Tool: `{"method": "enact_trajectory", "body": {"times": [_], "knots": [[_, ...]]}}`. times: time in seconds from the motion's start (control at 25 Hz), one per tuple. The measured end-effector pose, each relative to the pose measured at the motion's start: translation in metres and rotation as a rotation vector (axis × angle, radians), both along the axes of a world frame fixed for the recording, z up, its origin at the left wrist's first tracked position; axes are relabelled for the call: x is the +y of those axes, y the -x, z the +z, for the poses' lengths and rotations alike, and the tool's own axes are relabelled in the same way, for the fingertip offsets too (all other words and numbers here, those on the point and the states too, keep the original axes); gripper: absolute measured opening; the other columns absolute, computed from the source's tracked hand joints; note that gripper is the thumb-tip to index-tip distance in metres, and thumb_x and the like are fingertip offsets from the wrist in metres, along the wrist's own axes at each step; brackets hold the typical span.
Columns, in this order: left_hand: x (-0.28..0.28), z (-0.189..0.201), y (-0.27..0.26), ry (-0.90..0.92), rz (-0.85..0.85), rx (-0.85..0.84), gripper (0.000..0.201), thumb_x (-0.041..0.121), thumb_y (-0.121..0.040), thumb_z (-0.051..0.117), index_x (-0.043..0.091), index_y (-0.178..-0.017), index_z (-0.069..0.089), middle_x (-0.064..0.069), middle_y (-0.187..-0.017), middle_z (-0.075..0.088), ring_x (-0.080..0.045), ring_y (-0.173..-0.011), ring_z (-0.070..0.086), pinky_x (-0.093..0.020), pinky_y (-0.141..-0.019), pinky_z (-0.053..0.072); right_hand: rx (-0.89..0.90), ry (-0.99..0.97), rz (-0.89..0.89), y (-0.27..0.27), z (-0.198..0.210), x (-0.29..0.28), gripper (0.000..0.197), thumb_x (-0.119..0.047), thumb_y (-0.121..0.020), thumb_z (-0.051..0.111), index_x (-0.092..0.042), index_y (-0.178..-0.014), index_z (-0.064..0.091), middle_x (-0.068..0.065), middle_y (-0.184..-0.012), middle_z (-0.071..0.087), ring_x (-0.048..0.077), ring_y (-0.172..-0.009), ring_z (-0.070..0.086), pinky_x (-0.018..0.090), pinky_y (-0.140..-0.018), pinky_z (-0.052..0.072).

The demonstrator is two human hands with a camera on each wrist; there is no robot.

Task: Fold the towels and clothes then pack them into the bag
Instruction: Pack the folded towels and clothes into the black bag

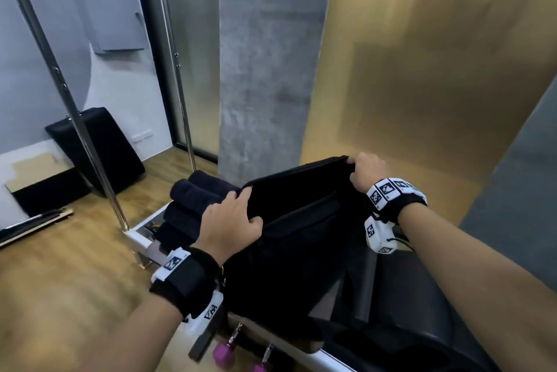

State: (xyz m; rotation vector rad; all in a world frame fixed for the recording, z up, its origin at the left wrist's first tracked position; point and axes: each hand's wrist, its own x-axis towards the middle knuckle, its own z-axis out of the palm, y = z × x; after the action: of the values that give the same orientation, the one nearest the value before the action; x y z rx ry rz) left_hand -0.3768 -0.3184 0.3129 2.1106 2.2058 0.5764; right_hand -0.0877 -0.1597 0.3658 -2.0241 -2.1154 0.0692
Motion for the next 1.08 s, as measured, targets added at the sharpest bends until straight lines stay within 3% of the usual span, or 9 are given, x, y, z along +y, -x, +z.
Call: {"method": "enact_trajectory", "body": {"times": [0.16, 0.36, 0.48, 0.64, 0.76, 0.8, 0.92, 1.0, 1.08], "knots": [[-0.006, -0.017, 0.029, 0.083, -0.019, -0.094, 0.08, 0.039, -0.087, 0.055, 0.036, -0.161, 0.025, -0.004, -0.112, 0.059, -0.043, -0.101, 0.063, -0.044, -0.083, 0.047, -0.055, 0.031, 0.047, 0.062, -0.015, 0.028, 0.054, -0.003, -0.094, 0.053, -0.023, -0.144, 0.057, 0.017, -0.135, 0.053, 0.04, -0.117, 0.06, 0.046, -0.102, 0.048], [0.018, -0.034, 0.038, 0.209, -0.094, -0.093, 0.094, 0.039, -0.086, 0.053, 0.028, -0.167, 0.006, -0.01, -0.119, 0.064, -0.04, -0.109, 0.064, -0.043, -0.086, 0.047, -0.028, 0.122, 0.062, 0.119, -0.034, 0.065, 0.042, -0.006, -0.087, 0.059, -0.016, -0.126, 0.045, 0.018, -0.128, 0.039, 0.036, -0.082, 0.055, 0.044, -0.078, 0.051], [0.047, -0.048, 0.036, 0.334, -0.149, -0.111, 0.1, 0.036, -0.087, 0.055, 0.02, -0.168, -0.002, -0.017, -0.123, 0.064, -0.042, -0.114, 0.062, -0.043, -0.09, 0.048, 0.017, 0.183, 0.08, 0.135, -0.055, 0.09, 0.049, -0.003, -0.086, 0.06, -0.017, -0.129, 0.042, 0.023, -0.148, 0.027, 0.044, -0.104, 0.06, 0.047, -0.084, 0.056], [0.082, -0.067, 0.038, 0.5, -0.199, -0.219, 0.101, 0.034, -0.089, 0.055, 0.015, -0.167, -0.005, -0.021, -0.13, 0.059, -0.042, -0.124, 0.057, -0.043, -0.102, 0.048, 0.09, 0.203, 0.043, 0.136, -0.088, 0.115, 0.061, 0.005, -0.089, 0.053, -0.022, -0.143, 0.052, 0.022, -0.16, 0.02, 0.043, -0.109, 0.065, 0.041, -0.089, 0.056], [0.105, -0.082, 0.046, 0.549, -0.205, -0.225, 0.097, 0.039, -0.091, 0.055, 0.014, -0.167, 0.0, -0.018, -0.133, 0.058, -0.04, -0.126, 0.056, -0.044, -0.103, 0.048, 0.183, 0.161, -0.01, 0.135, -0.115, 0.12, 0.066, 0.007, -0.089, 0.052, -0.021, -0.149, 0.052, 0.021, -0.154, 0.037, 0.04, -0.134, 0.051, 0.039, -0.107, 0.047], [0.113, -0.085, 0.05, 0.552, -0.209, -0.182, 0.094, 0.042, -0.093, 0.054, 0.014, -0.167, 0.004, -0.017, -0.134, 0.058, -0.039, -0.126, 0.057, -0.043, -0.1, 0.048, 0.221, 0.155, -0.021, 0.136, -0.122, 0.118, 0.066, 0.006, -0.09, 0.053, -0.02, -0.151, 0.051, 0.022, -0.155, 0.037, 0.041, -0.141, 0.043, 0.039, -0.113, 0.041], [0.134, -0.086, 0.06, 0.476, -0.225, 0.055, 0.074, 0.053, -0.096, 0.048, 0.021, -0.161, 0.029, -0.009, -0.128, 0.065, -0.034, -0.119, 0.064, -0.043, -0.089, 0.047, 0.233, 0.223, -0.037, 0.142, -0.139, 0.105, 0.078, -0.013, -0.091, 0.067, -0.028, -0.16, 0.035, 0.024, -0.169, 0.006, 0.044, -0.154, 0.017, 0.044, -0.125, 0.025], [0.147, -0.081, 0.065, 0.378, -0.22, 0.17, 0.058, 0.056, -0.097, 0.047, 0.028, -0.148, 0.047, -0.006, -0.121, 0.067, -0.032, -0.109, 0.068, -0.04, -0.079, 0.045, 0.211, 0.299, -0.071, 0.146, -0.15, 0.088, 0.088, -0.024, -0.087, 0.074, -0.04, -0.161, 0.028, 0.018, -0.171, -0.01, 0.047, -0.155, 0.013, 0.051, -0.124, 0.028], [0.16, -0.079, 0.068, 0.319, -0.231, 0.175, 0.042, 0.051, -0.099, 0.049, 0.026, -0.132, 0.056, -0.007, -0.124, 0.056, -0.032, -0.1, 0.069, -0.038, -0.074, 0.046, 0.173, 0.35, -0.102, 0.154, -0.161, 0.069, 0.09, -0.026, -0.085, 0.074, -0.046, -0.159, 0.027, 0.014, -0.171, -0.013, 0.048, -0.153, 0.018, 0.054, -0.118, 0.037]]}}
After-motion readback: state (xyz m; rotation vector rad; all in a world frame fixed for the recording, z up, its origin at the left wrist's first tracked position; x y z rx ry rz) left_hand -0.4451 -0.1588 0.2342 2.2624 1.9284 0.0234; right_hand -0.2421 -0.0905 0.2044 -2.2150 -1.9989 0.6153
